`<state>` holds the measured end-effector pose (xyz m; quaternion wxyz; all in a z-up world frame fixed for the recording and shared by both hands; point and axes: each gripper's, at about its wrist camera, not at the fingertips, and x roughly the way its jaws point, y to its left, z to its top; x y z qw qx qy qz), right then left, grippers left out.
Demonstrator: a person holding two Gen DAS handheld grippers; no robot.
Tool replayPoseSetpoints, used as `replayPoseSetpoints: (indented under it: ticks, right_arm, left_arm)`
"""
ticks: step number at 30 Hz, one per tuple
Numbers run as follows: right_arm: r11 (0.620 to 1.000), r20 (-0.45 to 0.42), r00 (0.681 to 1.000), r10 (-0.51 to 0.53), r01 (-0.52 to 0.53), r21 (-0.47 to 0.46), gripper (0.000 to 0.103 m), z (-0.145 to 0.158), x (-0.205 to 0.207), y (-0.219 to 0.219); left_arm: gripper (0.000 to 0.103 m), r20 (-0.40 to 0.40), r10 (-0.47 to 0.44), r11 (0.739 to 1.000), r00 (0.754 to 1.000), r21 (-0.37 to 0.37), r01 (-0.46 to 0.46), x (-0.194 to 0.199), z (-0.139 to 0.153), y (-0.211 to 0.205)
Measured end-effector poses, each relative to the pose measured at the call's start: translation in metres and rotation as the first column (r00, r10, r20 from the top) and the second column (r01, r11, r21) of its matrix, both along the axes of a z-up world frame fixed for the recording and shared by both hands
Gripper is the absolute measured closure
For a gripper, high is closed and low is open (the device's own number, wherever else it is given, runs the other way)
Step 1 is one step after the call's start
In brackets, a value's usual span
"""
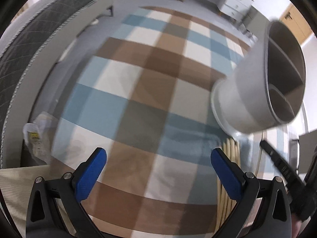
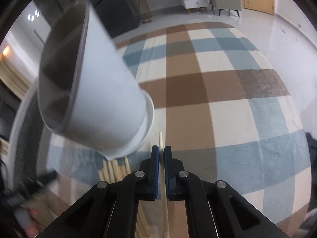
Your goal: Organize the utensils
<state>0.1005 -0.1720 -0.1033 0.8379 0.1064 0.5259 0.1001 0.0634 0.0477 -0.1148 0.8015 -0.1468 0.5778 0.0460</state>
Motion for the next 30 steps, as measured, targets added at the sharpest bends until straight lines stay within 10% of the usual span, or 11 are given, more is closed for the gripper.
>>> replayPoseSetpoints:
  ticks: [12,30]
  right_arm:
    - [0.954,0.058,0.982,-0.18,0.159,0.255,0.099,0.034,-0.017,-0.062]
    - [0.942,0.125,0.969,-0.212,0.168,0.29,0.099,0.055,-0.03,-0.083]
  left_arm:
    - [0.004,-0.037,-0.138,0.988,0.99,0.067,0.14,-0.008,-0.018,-0.051]
    - [0.018,-0.099,-0.116,0.985,0.988,0.114,0.127,-0.001,-0.028,-0.052]
